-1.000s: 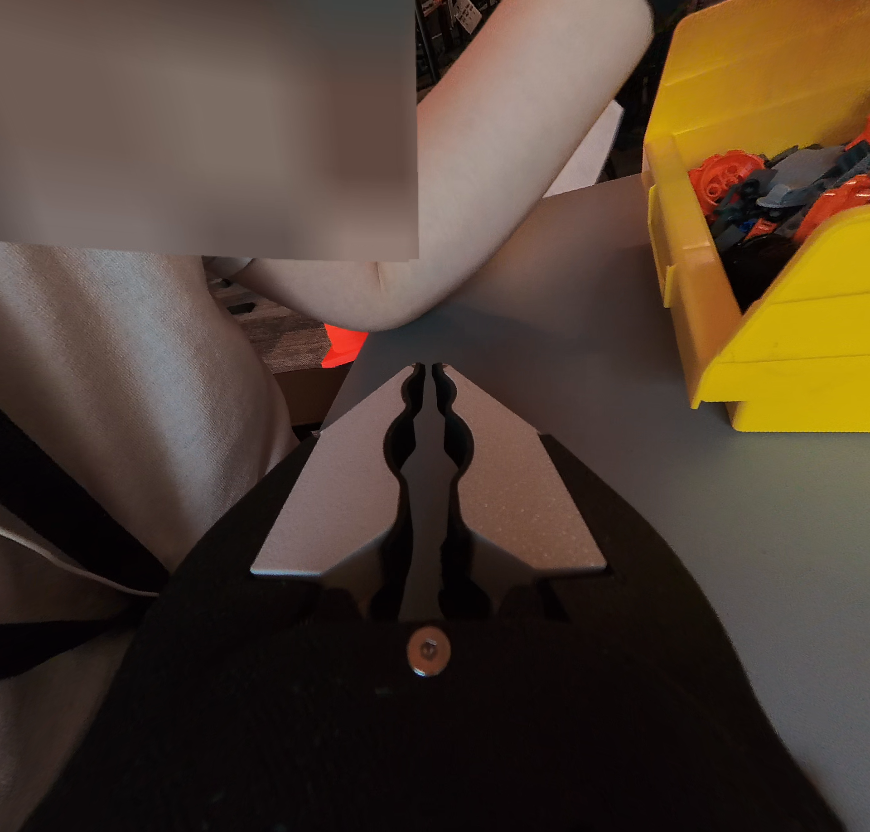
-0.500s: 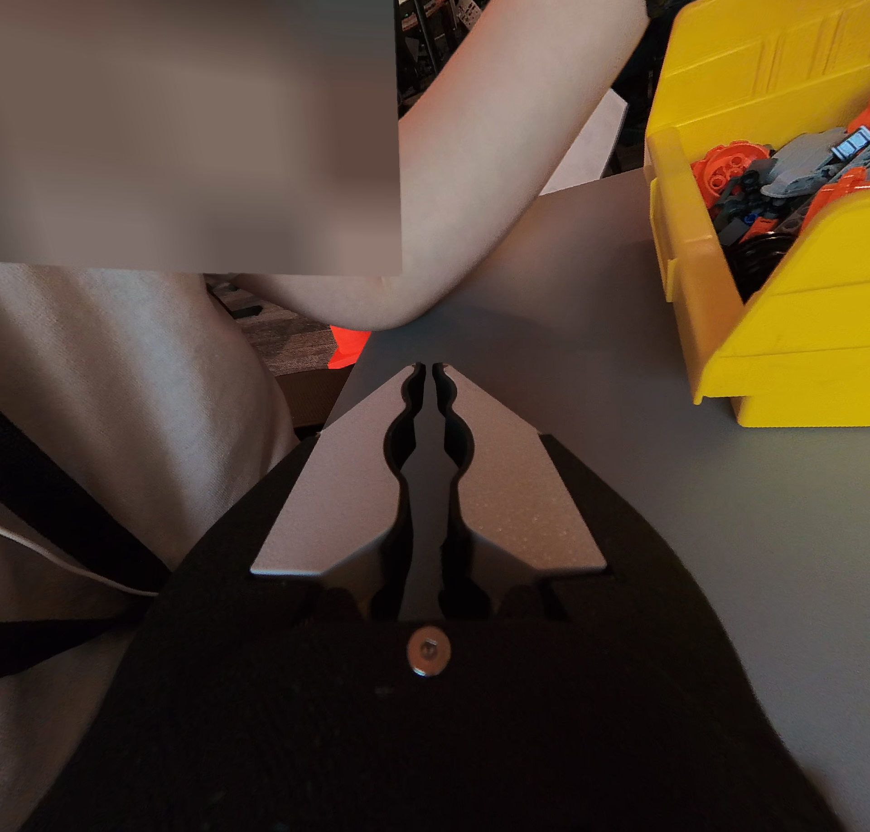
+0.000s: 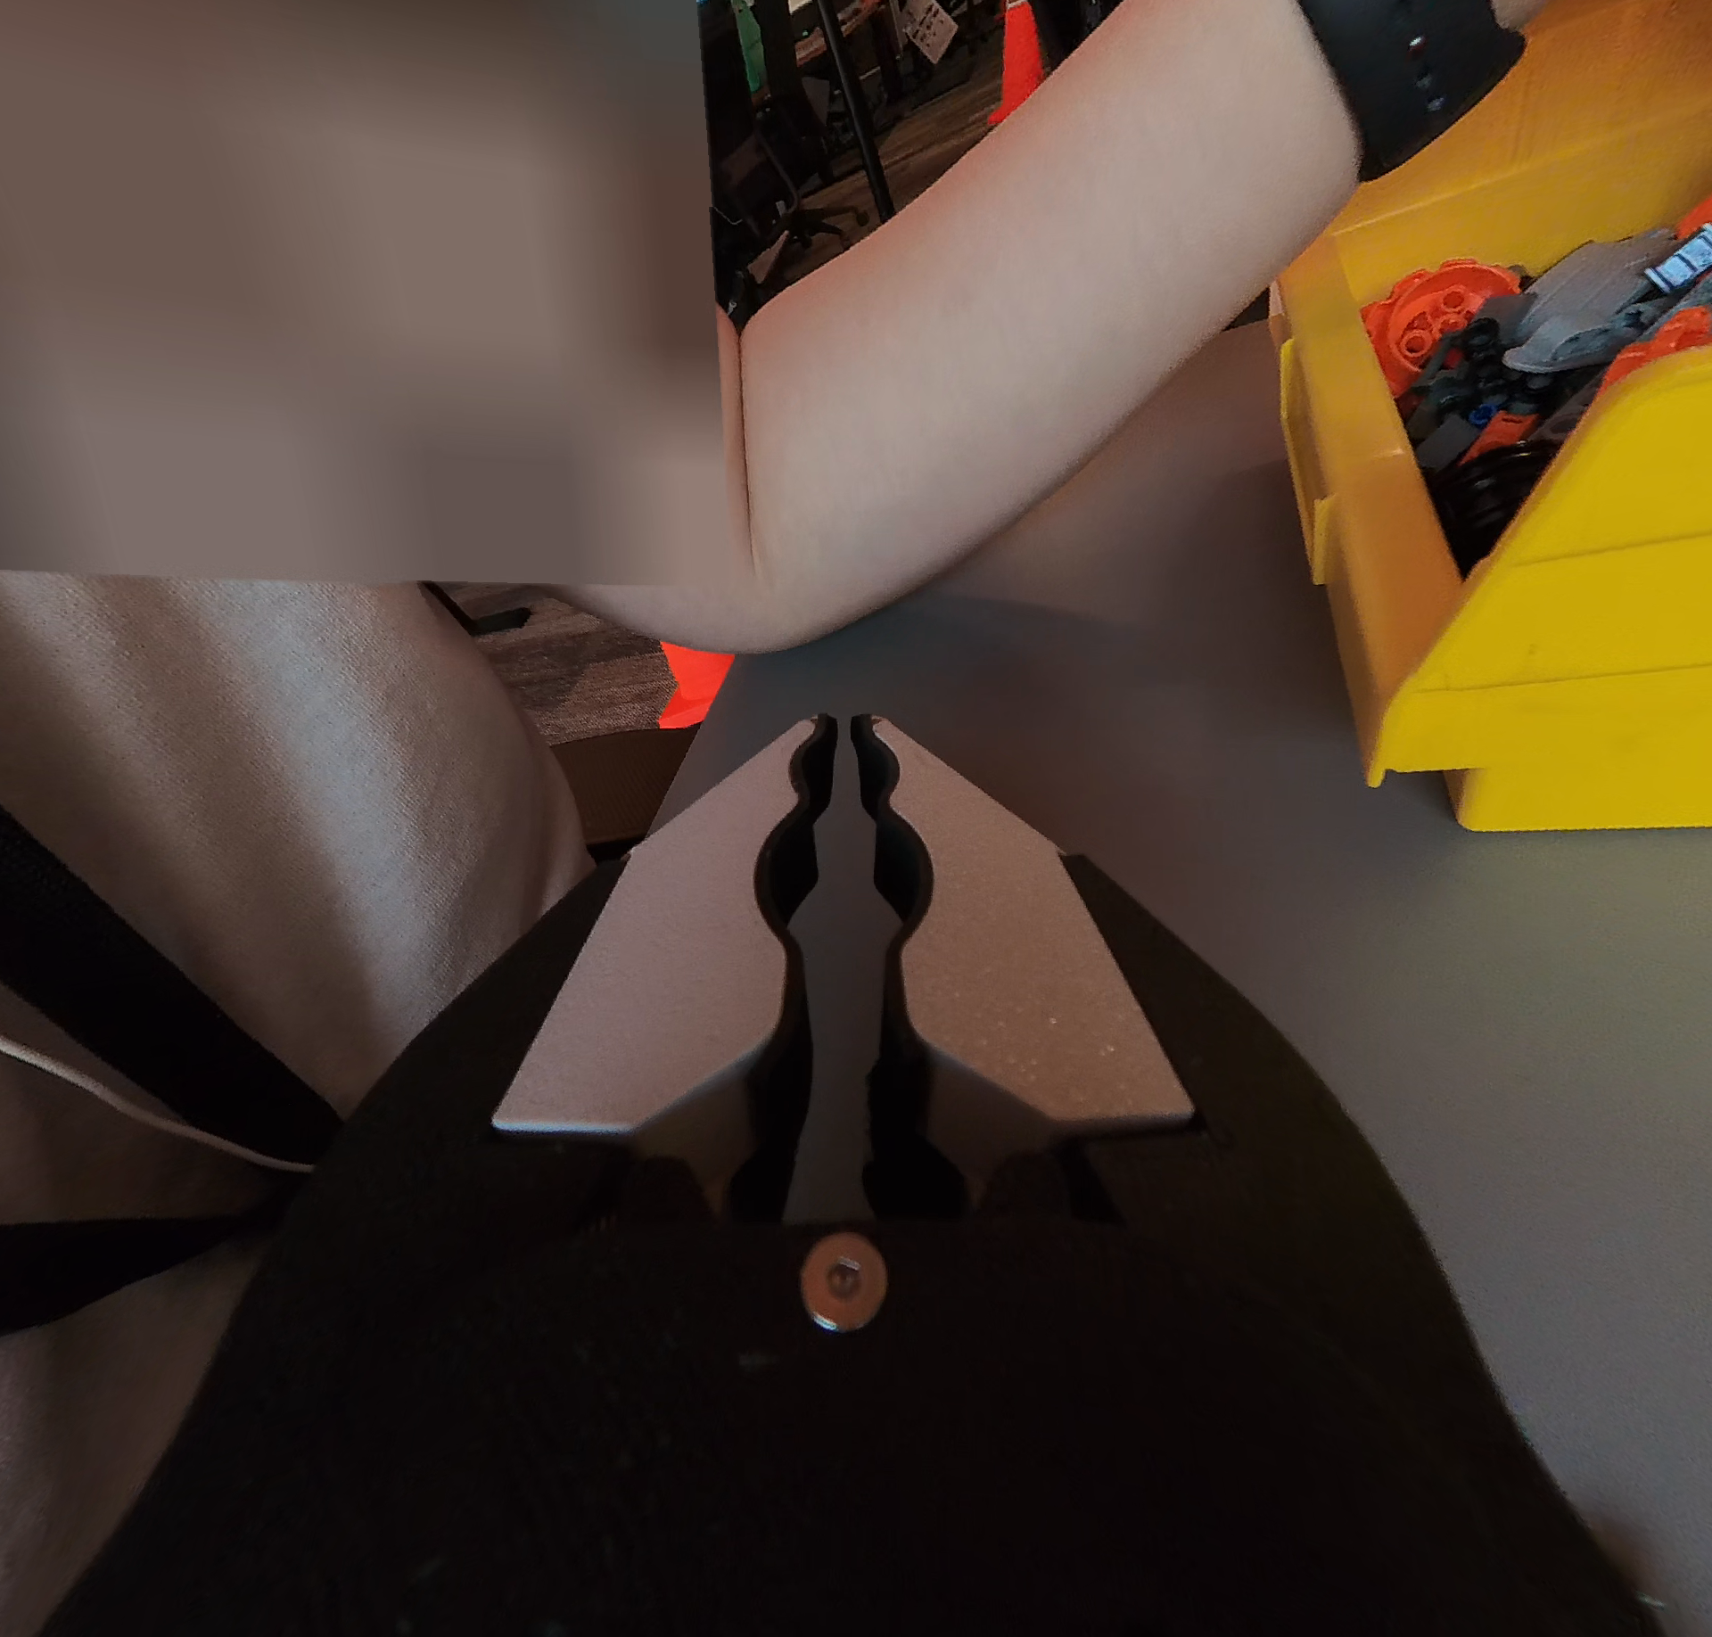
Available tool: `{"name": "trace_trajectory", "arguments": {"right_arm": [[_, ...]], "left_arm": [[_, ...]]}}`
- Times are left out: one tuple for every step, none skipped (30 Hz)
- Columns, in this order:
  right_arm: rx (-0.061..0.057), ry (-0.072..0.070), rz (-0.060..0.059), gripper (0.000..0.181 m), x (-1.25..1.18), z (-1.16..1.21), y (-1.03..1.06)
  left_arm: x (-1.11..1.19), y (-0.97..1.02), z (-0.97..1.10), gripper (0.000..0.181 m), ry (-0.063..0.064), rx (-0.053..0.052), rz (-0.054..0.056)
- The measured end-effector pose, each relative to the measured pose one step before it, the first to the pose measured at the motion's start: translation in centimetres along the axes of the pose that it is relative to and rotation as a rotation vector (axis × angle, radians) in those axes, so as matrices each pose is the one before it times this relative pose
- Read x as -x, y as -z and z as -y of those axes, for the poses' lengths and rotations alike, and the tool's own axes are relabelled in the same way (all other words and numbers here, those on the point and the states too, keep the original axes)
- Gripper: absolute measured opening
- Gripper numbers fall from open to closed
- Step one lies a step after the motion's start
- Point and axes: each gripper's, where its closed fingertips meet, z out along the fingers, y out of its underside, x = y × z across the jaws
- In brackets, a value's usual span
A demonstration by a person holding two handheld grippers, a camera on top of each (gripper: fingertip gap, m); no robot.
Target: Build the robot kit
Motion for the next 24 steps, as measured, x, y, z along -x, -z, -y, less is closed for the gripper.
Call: {"name": "trace_trajectory", "arguments": {"right_arm": [[-0.0009, -0.0021, 0.0006, 0.003, -0.003, 0.018, 0.018], [-0.0010, -0.0015, 0.0005, 0.003, 0.000, 0.015, 0.019], [-0.0010, -0.0006, 0.0000, 0.003, 0.001, 0.013, 0.002], [-0.0002, 0.0000, 0.0004, 0.003, 0.006, 0.003, -0.001], [0.0003, 0.0005, 0.0005, 0.003, 0.027, -0.002, -0.001], [0.0004, 0.0006, 0.0003, 0.003, 0.012, -0.009, -0.005], [0.0005, 0.0003, 0.0005, 0.003, 0.020, -0.001, -0.002], [0.0000, -0.0001, 0.0005, 0.003, 0.016, -0.012, -0.010], [-0.0004, -0.0011, 0.0010, 0.003, 0.009, 0.001, -0.007], [-0.0003, -0.0017, 0.0015, 0.003, 0.020, 0.000, -0.007], [-0.0004, -0.0017, 0.0012, 0.003, 0.000, -0.005, -0.002], [-0.0002, -0.0014, 0.0008, 0.003, 0.000, 0.003, -0.008], [-0.0006, -0.0010, 0.0000, 0.003, -0.004, 0.011, 0.003], [-0.0006, -0.0012, 0.0001, 0.003, -0.008, 0.001, 0.011], [-0.0006, -0.0010, 0.0002, 0.003, -0.005, 0.003, 0.001], [-0.0001, -0.0012, 0.0002, 0.003, -0.010, 0.002, -0.007], [-0.0002, -0.0010, 0.0002, 0.003, -0.002, 0.006, 0.006], [-0.0003, -0.0009, 0.0002, 0.003, -0.013, 0.005, -0.009], [0.0000, -0.0014, 0.0005, 0.003, -0.012, -0.009, 0.001], [0.0000, -0.0015, 0.0006, 0.003, -0.003, 0.000, -0.006], [-0.0004, -0.0013, 0.0005, 0.003, -0.008, 0.005, 0.000], [-0.0005, -0.0012, 0.0003, 0.003, -0.015, 0.005, 0.009], [-0.0004, -0.0007, 0.0002, 0.003, -0.004, 0.009, 0.005], [0.0000, -0.0007, 0.0002, 0.003, -0.005, -0.004, -0.005]], "left_arm": [[-0.382, -0.006, -0.052, 0.054, 0.0000, 0.0054, -0.0218], [-0.085, 0.035, -0.036, 0.047, 0.0040, 0.0011, -0.0102], [0.157, 0.111, -0.161, 0.036, 0.0099, 0.0072, -0.0005], [0.510, 0.160, -0.282, 0.026, 0.0151, 0.0103, 0.0179], [0.765, 0.195, -0.379, 0.026, 0.0165, 0.0122, 0.0306], [0.509, 0.201, -0.352, 0.026, 0.0181, 0.0077, 0.0130], [0.420, 0.200, -0.280, 0.026, 0.0202, 0.0023, 0.0059], [0.437, 0.203, -0.254, 0.026, 0.0224, 0.0036, 0.0068], [0.263, 0.182, -0.319, 0.026, 0.0180, 0.0096, -0.0014], [0.186, 0.177, -0.223, 0.026, 0.0162, 0.0064, -0.0039], [0.300, 0.184, -0.165, 0.026, 0.0166, 0.0026, 0.0063], [0.370, 0.216, -0.226, 0.026, 0.0167, 0.0078, 0.0121], [0.434, 0.249, -0.254, 0.026, 0.0141, 0.0088, 0.0182], [0.298, 0.290, -0.154, 0.026, 0.0088, 0.0004, 0.0111], [0.280, 0.283, -0.115, 0.025, 0.0060, -0.0023, 0.0110], [0.339, 0.253, -0.200, 0.026, 0.0043, 0.0034, 0.0156], [0.373, 0.215, -0.284, 0.026, 0.0037, 0.0081, 0.0173], [0.260, 0.186, -0.353, 0.026, 0.0064, 0.0117, 0.0092], [0.250, 0.127, -0.423, 0.026, 0.0075, 0.0152, 0.0073], [0.235, 0.075, -0.463, 0.026, 0.0057, 0.0163, 0.0055], [0.096, 0.096, -0.259, 0.026, 0.0049, 0.0048, -0.0026], [0.055, 0.117, -0.209, 0.026, 0.0063, 0.0027, -0.0049], [0.178, 0.134, -0.244, 0.026, 0.0091, 0.0057, 0.0039], [0.101, 0.119, -0.306, 0.026, 0.0101, 0.0113, 0.0002]]}}
